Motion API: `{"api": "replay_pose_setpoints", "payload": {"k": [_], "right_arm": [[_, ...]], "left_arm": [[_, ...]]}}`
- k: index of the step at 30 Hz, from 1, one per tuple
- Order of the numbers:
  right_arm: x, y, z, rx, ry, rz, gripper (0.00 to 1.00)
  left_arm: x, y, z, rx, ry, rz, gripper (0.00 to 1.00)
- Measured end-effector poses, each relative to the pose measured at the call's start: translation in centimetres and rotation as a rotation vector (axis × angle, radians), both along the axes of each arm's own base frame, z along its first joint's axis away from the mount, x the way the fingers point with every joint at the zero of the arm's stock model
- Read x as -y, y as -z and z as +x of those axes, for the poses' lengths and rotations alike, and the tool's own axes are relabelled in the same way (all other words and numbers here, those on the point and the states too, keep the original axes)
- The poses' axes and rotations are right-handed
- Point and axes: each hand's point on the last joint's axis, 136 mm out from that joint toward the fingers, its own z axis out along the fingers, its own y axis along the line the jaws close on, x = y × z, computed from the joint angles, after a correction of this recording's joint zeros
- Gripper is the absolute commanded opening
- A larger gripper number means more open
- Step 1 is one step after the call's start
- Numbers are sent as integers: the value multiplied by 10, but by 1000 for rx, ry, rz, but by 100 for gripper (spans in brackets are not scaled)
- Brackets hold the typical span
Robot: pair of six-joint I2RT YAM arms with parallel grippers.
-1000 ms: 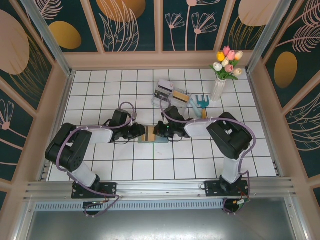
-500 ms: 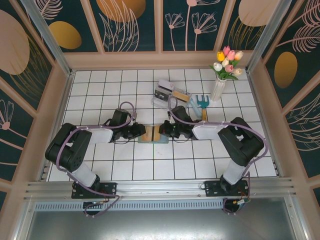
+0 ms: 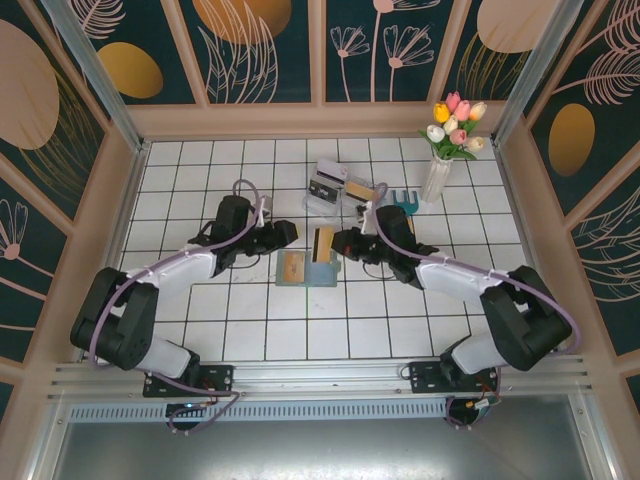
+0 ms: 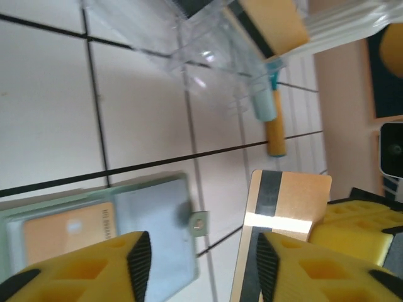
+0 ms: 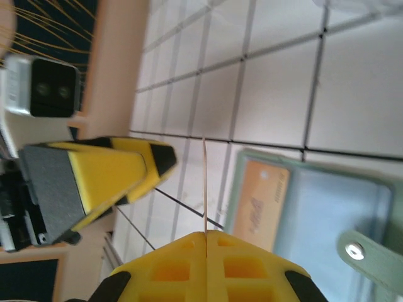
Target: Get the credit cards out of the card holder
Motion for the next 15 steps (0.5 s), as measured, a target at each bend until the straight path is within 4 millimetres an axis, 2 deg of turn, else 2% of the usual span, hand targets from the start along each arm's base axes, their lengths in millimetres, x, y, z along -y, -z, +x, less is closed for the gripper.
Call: {"api": "replay_pose_setpoints", "payload": {"k": [3,7,10,15], "right_arm": [[0,-25,4,61,-12,69,0],[-6,-47,0,89,-62,147,0],[-13,-65,-3,108,-111,204,0],[-21,-98,-8,153,-179,307,0]], "left_arm": [[6,-25,-5,28,30,-60,67],[14,-61,-12,80,80,-160,69],[19,-82,-16,114,119,-231,65],[22,-102,-19,140,162,-304,55]]}}
